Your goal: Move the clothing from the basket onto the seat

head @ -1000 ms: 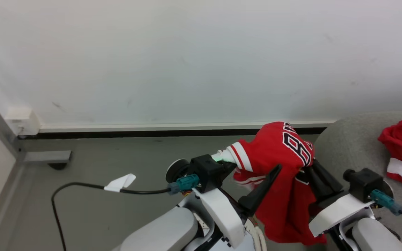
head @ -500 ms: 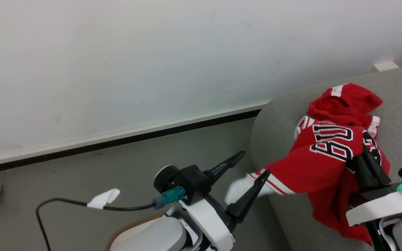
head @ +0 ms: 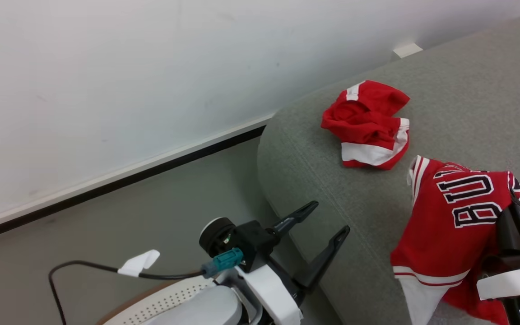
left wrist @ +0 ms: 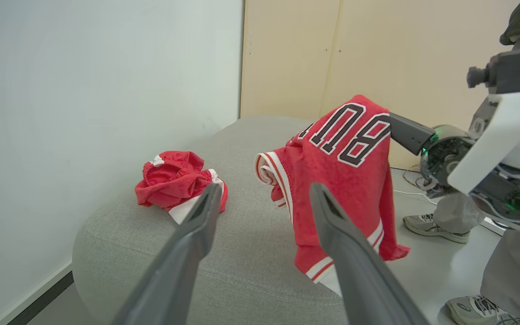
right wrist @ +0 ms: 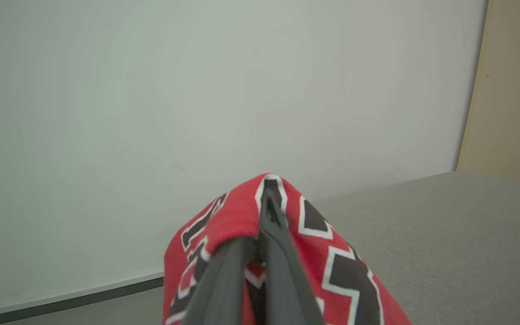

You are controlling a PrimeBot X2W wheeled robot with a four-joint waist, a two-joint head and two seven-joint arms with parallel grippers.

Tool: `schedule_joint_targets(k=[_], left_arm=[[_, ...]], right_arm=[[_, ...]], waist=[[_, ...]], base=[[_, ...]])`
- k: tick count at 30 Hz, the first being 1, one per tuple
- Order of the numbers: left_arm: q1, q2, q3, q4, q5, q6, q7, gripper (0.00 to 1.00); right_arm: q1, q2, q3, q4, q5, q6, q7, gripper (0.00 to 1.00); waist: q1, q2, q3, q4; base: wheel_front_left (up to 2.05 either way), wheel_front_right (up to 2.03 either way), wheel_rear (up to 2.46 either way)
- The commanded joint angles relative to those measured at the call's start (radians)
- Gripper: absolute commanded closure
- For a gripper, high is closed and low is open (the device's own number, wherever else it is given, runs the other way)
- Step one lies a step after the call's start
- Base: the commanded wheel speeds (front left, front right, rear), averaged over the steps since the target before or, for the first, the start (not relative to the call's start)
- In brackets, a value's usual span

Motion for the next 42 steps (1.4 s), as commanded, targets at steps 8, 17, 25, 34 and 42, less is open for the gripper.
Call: schedule_joint_targets(k=[8, 17, 25, 34, 42], left_arm=[[-0.024, -0.002, -0.005, 0.023, 0.012, -0.005, 0.008, 0.00], [-0.078, 0.019, -0.005, 0.003, 0.028, -0.004, 0.046, 0.00], [-0.148, 0.074, 0.006, -0.045, 0.054, 0.002, 0.094, 0.00], [-0.205, 0.131, 0.036, -0.089, 0.080, 0.019, 0.109, 0.00], [-0.211, 0.137, 0.048, -0.080, 0.075, 0.022, 0.084, 0.00]], right_arm=[[-0.010, 0.002, -0.042, -0.047, -0.014, -0.002, 0.026, 1.00], [-0.183, -0.057, -0.142, -0.056, -0.004, -0.002, 0.112, 1.00], [-0.386, -0.145, -0.282, 0.042, 0.038, -0.002, 0.135, 1.00], [-0.637, -0.256, -0.273, 0.311, 0.012, -0.002, 0.117, 1.00], [-0.737, -0.322, -0.117, 0.641, -0.082, -0.002, 0.277, 1.00]], waist=[[0.0000, -0.0001, 0.039, -0.014], [0.0000, -0.0001, 0.155, 0.066], [0.0000, -0.0001, 0.351, 0.177], [0.0000, -0.0001, 0.532, 0.268], [0.0000, -0.0001, 0.579, 0.307]], base=[[0.00, 0.00, 0.00], [0.00, 0.00, 0.00], [0.00, 0.00, 0.00], [0.00, 0.00, 0.00], [0.00, 0.00, 0.00]])
